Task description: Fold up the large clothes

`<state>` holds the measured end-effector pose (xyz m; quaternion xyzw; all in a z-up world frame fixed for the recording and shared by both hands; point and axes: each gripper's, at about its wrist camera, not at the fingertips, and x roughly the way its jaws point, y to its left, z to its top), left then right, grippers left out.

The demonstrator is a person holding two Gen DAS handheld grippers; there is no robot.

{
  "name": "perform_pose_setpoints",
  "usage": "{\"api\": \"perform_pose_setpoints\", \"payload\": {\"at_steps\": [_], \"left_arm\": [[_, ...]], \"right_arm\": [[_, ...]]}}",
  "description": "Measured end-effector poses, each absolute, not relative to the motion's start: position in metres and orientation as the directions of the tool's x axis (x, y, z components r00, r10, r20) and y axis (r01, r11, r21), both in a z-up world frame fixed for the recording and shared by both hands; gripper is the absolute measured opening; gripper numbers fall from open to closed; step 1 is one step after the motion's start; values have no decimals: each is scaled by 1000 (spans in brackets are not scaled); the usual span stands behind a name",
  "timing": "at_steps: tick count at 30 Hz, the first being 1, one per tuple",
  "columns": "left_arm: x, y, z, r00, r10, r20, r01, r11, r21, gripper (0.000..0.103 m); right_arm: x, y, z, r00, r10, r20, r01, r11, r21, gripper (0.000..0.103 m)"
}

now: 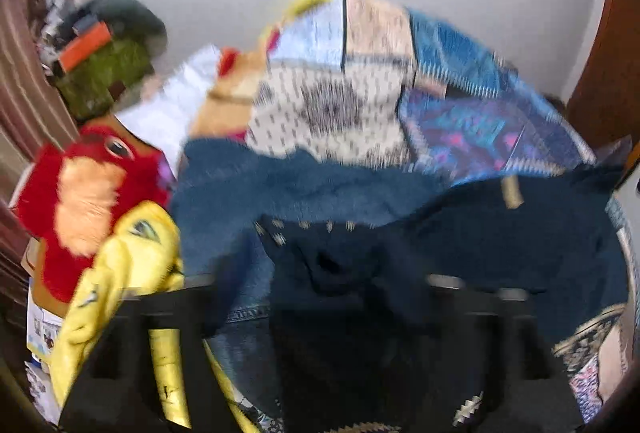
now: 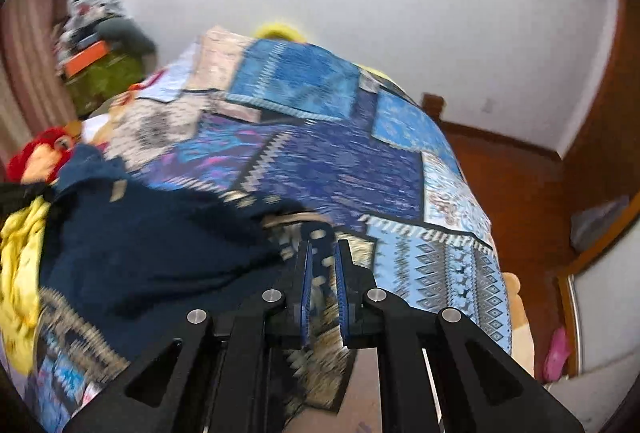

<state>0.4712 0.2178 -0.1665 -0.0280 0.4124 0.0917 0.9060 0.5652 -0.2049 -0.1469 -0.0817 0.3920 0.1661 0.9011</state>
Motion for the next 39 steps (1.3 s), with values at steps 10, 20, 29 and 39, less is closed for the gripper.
{"api": "perform_pose_setpoints", "payload": {"at_steps": [10,20,29,39], "left_arm": [[458,183,-207,542,81,-836,-64,996,55,91],[530,187,-240,571,146,-808,-136,987,82,95],[525,241,-230,536,275,-798,-279,950,140,93],[471,161,-202,619,-57,-784,2,997,-71,93]], "right_arm": [[550,-132,-177,505,304,-808,-520,854,-4,8],[622,-105,-212,625,86,-776,-396,892,-220,8],[609,-130,-186,629,183,-756,-385,918,-98,8],[536,-72,-184,374,481,-793,-620,766,172,8]]}}
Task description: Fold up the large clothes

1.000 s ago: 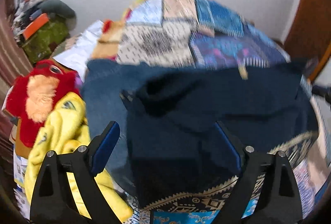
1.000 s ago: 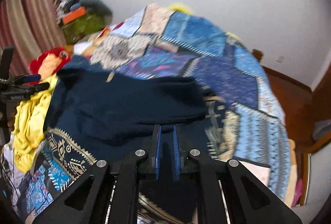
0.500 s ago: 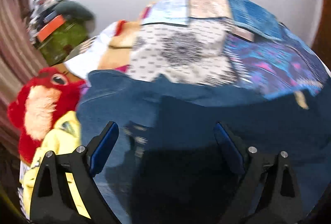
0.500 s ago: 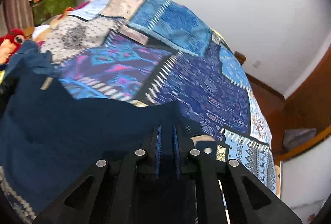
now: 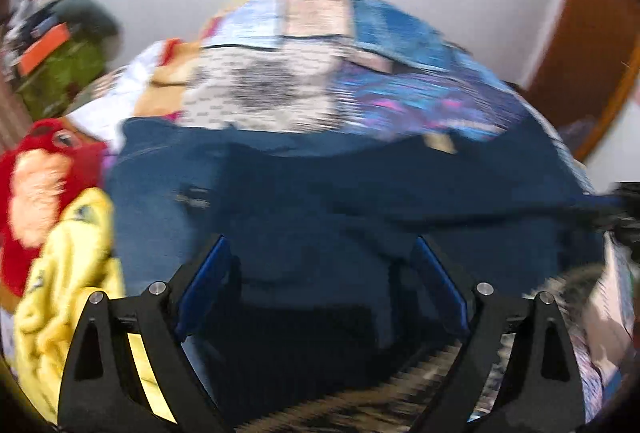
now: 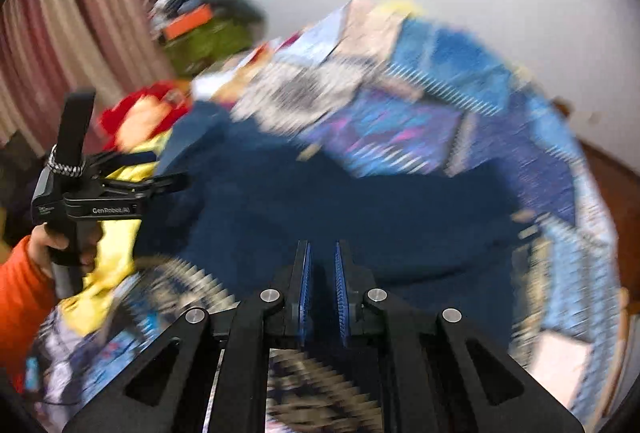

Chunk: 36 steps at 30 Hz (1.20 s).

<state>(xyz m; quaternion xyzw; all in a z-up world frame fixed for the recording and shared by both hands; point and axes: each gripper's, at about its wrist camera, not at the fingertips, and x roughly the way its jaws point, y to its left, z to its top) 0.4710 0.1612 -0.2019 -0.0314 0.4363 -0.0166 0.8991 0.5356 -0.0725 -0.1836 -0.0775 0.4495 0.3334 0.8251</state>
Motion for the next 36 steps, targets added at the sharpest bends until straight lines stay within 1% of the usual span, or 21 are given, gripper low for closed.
{"api": "perform_pose_setpoints", "payload": {"at_steps": [2,3,6,8,9,11,13,16,19,20,21,23,26,27,29,31,33,36], "left_arm": [[469,139,-204,616,-93,-782,60,996,-71,93],[470,130,-206,614,-91,-784,72,996,-59,93],[480,114,-224,600,-5,-800,75,996,50,93],[482,118,-234,595,40,-803,53,995,89,93],[481,123,-237,597,46,-801,40,995,87,93],[474,137,-240,598,51,-800,8,998,70,93],[463,147,-242,594,70,-801,-16,997,75,93],[440,159,-249,586,76,-807,-22,997,78,93],[411,170,-255,577,56,-815,-49,998,34,93],[405,174,-257,572,48,-819,-62,998,15,93],[399,177,-260,567,40,-823,-77,997,-5,93],[381,186,-265,557,37,-829,-116,993,-33,93],[357,196,-275,518,61,-853,-170,985,-33,93],[349,199,-277,514,62,-855,-184,982,-39,93],[327,207,-279,510,52,-858,-221,973,-73,93],[314,213,-279,512,27,-859,-251,961,-119,93],[300,219,-279,524,-32,-851,-281,937,-208,93],[289,223,-279,541,-116,-833,-299,899,-320,93]], "right_arm": [[539,-60,-196,408,415,-814,-609,787,96,8],[545,-57,-202,439,374,-817,-589,806,52,8],[572,-65,-210,522,289,-803,-495,869,-9,8],[587,-79,-209,533,296,-792,-453,891,28,8],[593,-88,-206,531,312,-788,-431,900,66,8],[593,-99,-200,537,309,-785,-407,910,80,8],[583,-103,-194,518,344,-783,-436,894,104,8],[551,-94,-187,476,423,-771,-533,836,130,8],[519,-69,-192,437,441,-784,-611,785,101,8],[510,-60,-199,436,420,-796,-623,779,70,8],[504,-49,-213,443,362,-820,-626,780,6,8],[497,-40,-230,477,286,-831,-614,785,-83,8],[488,-44,-236,536,235,-811,-581,799,-153,8],[485,-47,-235,560,194,-806,-555,809,-192,8],[481,-54,-237,574,156,-803,-541,809,-229,8],[479,-65,-241,584,131,-801,-532,807,-256,8],[479,-74,-245,623,38,-781,-482,805,-346,8],[475,-93,-247,613,39,-789,-483,809,-336,8]]}}
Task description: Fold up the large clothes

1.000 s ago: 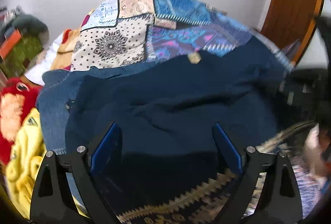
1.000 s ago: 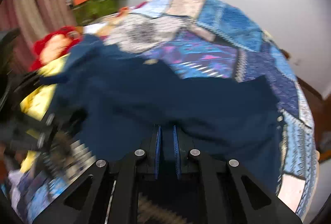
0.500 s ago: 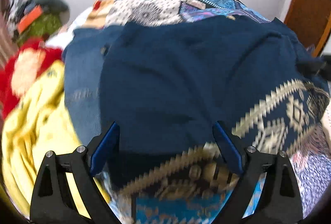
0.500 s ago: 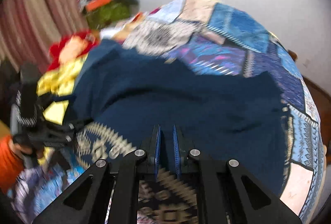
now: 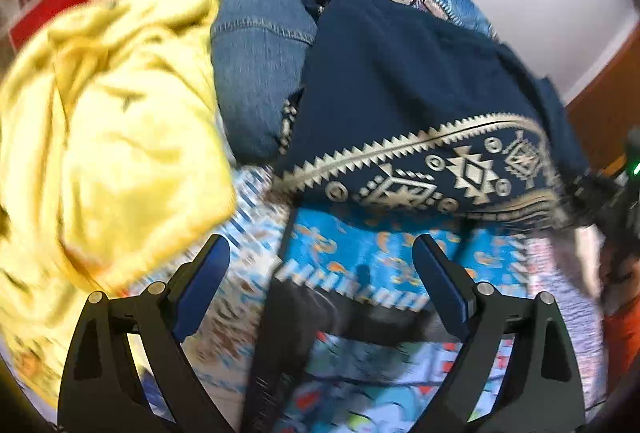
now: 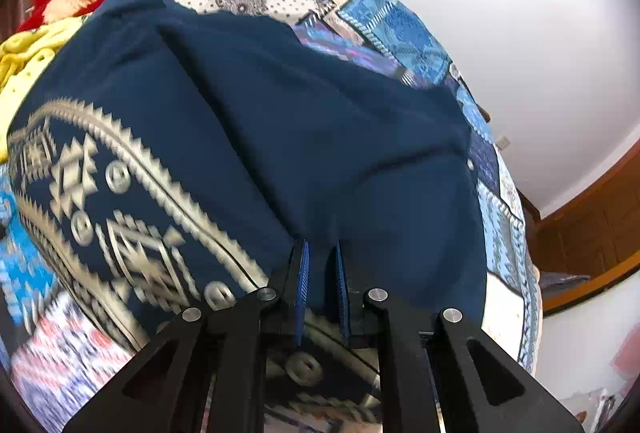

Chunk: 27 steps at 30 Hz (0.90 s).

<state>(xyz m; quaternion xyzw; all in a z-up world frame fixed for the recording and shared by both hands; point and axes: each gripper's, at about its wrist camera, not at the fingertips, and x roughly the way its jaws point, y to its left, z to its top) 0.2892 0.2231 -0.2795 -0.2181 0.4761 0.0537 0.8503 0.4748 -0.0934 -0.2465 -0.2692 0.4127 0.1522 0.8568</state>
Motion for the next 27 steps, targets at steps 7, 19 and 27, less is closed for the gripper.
{"api": "perform_pose_setpoints", "payload": {"at_steps": [7,19,27], "left_arm": [[292,221,-287,589,-289,-755,-302,787,-537,93],[348,228,-312,668,-408,-623,-300,619,-726,88],[356,232,-301,702,-330,-631,-334,630,-701,53]], "right_arm": [[476,-137,-244,661,-79,-746,-347,849,-398,62],[500,-266,-241,476,180,-860,-216,973,85,103],[494,-236,-219,464,292,-836,-279,944,176,103]]}}
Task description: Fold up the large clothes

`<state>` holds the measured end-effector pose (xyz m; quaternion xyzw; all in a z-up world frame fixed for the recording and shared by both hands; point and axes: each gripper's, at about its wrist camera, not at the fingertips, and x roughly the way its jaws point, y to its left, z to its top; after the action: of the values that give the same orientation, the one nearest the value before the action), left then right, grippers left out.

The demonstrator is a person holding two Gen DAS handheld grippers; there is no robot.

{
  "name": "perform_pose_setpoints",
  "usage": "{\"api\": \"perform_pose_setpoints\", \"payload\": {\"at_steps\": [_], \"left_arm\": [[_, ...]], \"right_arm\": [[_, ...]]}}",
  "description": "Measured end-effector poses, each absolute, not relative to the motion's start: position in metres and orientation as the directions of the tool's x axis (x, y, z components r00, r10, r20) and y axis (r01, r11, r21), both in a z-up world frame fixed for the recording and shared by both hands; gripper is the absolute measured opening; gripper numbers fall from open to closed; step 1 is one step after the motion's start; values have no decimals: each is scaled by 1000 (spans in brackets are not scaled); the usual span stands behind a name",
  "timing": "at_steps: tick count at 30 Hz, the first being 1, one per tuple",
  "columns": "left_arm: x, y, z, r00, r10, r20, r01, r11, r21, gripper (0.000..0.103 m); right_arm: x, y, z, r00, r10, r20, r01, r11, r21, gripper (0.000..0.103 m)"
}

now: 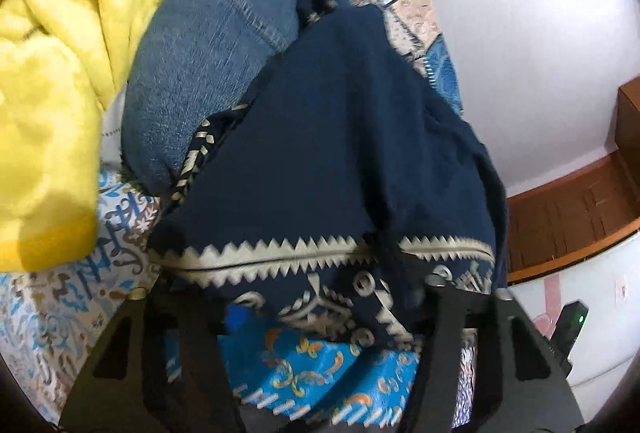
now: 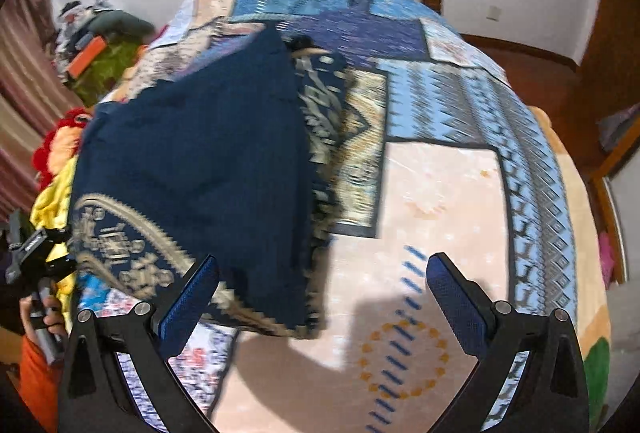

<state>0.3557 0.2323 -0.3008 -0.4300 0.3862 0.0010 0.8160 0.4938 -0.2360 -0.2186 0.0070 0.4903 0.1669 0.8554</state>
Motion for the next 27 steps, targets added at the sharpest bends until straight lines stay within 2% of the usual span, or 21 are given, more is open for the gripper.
{"api": "perform_pose_setpoints", "payload": {"at_steps": [5,12,14,16,17,23,27], "left_arm": [[362,224,-283,722,-337,-604,-266,671,-692,53],[399,229,-304,701,-294,-650,-327,678,-659,53],[403,226,-299,723,-243,-647,-327,704,-631,47],[407,222,-287,741,-171,-649,-332,747,-576,20],[410,220,-282,751,-153,-642,-324,762,-561,16],[419,218,-240,797,-89,-598,-272,831,-486,11],[413,207,-204,843,-70,-533,-204,876,-437,10]], "right_arm": [[481,-208,-201,490,317,-812,-352,924,149,103],[480,-175,-188,486,372,-791,-423,892,160,103],[480,-166,-186,494,358,-793,-438,890,128,103],[479,-151,-181,506,341,-792,-461,883,86,103],[480,-145,-179,512,337,-790,-471,879,70,103],[488,-87,-173,550,351,-758,-537,843,0,103],[495,-37,-209,521,293,-802,-576,814,-77,103]]}}
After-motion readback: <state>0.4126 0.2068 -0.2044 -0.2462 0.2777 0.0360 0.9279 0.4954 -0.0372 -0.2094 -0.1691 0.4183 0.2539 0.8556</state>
